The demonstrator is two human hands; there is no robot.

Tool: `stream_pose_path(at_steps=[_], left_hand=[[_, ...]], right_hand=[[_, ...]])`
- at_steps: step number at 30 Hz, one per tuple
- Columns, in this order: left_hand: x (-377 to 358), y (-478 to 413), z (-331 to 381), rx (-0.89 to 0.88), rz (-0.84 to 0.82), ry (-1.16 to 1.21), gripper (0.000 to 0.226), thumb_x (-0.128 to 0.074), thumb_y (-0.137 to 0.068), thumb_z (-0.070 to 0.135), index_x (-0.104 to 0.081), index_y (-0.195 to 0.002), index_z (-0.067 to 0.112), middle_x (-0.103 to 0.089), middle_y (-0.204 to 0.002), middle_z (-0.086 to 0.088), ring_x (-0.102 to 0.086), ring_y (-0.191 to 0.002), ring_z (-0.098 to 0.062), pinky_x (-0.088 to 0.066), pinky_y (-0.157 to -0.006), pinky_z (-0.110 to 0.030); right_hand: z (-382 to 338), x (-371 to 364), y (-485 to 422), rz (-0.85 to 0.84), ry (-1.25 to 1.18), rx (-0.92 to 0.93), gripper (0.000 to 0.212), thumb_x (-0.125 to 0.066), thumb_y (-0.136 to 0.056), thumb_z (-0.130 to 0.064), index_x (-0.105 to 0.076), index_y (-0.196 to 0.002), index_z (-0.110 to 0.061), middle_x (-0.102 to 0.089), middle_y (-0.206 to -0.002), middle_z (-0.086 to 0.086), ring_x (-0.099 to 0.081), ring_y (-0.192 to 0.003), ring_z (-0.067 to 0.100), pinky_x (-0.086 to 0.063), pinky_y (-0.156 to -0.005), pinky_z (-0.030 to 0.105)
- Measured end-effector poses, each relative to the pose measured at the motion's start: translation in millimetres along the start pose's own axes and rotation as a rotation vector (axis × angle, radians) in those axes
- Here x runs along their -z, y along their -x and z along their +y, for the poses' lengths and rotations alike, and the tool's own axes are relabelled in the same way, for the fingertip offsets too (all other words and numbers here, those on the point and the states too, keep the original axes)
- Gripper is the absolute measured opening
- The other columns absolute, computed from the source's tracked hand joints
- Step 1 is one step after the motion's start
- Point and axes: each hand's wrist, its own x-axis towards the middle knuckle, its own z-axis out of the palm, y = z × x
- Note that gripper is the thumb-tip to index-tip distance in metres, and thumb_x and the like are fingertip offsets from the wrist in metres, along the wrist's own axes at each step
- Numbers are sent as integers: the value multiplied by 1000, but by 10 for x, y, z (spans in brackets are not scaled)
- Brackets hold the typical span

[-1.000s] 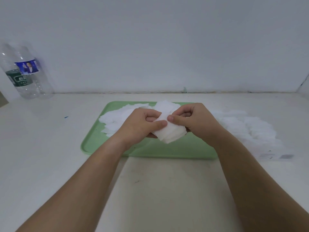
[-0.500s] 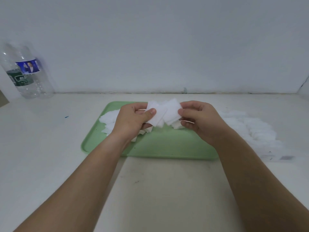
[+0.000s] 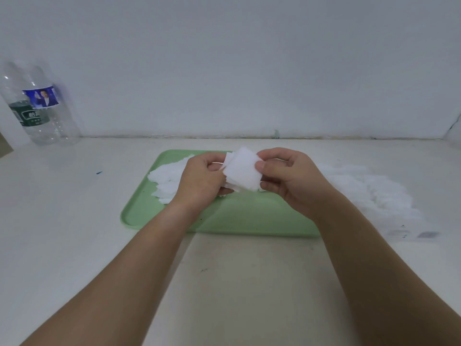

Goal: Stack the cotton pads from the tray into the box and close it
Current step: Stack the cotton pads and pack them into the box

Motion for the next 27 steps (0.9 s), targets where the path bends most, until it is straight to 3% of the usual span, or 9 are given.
stream_pose_path(at_steps=[5,11,14,16,18,22,24,27], left_hand=[[-16,-11,6,26,-25,55,20,-59,-96,1,-72,-101,16,-77,-77,3,-74,-71,-11,-57,-60,-21],[-25,-24,30,73,-38,144,26,-55,-102,21,-77,-90,14,-74,-79,-3,-72,-71,-15,-59,-61,-25],[-28,2,68,95,-64,165,31,-56,-102,34,-74,-98,9,-76,-81,-1,-73,-74,-14,-58,-62,-25],[-28,29,57,33,-75,98,16,-68,-95,22,-73,-105,11,-78,-85,1,-75,-77,-13,-57,-62,-21],[-12,28,40,-7,-22,78,22,-73,-90,8,-69,-111,11,-79,-85,1,-76,-78,-13,-58,-63,-21],[71,-31,53,-36,142,174,24,-75,-87,7,-68,-110,12,-78,-89,-4,-76,-81,-15,-62,-71,-28],[131,-65,57,-36,223,246,20,-74,-89,8,-67,-106,15,-77,-88,-3,-75,-79,-14,-61,-70,-26],[193,-112,38,0,295,348,25,-72,-90,7,-66,-114,9,-75,-98,-11,-75,-78,-15,-59,-68,-22]], right_hand=[[76,-28,-31,78,53,10,8,-71,-87,1,-68,-92,-4,-70,-83,13,-67,-68,17,-58,-62,23],[87,-55,-42,132,73,36,11,-74,-85,0,-67,-93,-2,-69,-70,7,-66,-60,15,-57,-60,23],[107,-65,-35,176,188,76,12,-76,-84,-2,-67,-92,-1,-64,-58,-2,-64,-59,17,-60,-66,30],[121,-89,-22,213,285,108,13,-77,-84,-7,-67,-90,-1,-65,-58,0,-67,-62,20,-60,-67,34],[116,-99,-25,297,341,141,14,-74,-88,-15,-68,-87,-3,-66,-63,3,-67,-60,17,-58,-60,34],[22,37,-181,518,387,144,17,-61,-92,-20,-68,-82,-9,-69,-71,1,-61,-58,15,-52,-61,33],[-12,108,-306,518,552,127,14,-58,-89,-21,-69,-83,-15,-71,-77,-4,-65,-66,15,-52,-69,34],[0,145,-482,414,891,142,16,-57,-89,-17,-71,-89,-23,-70,-90,-9,-63,-85,13,-46,-72,23]])
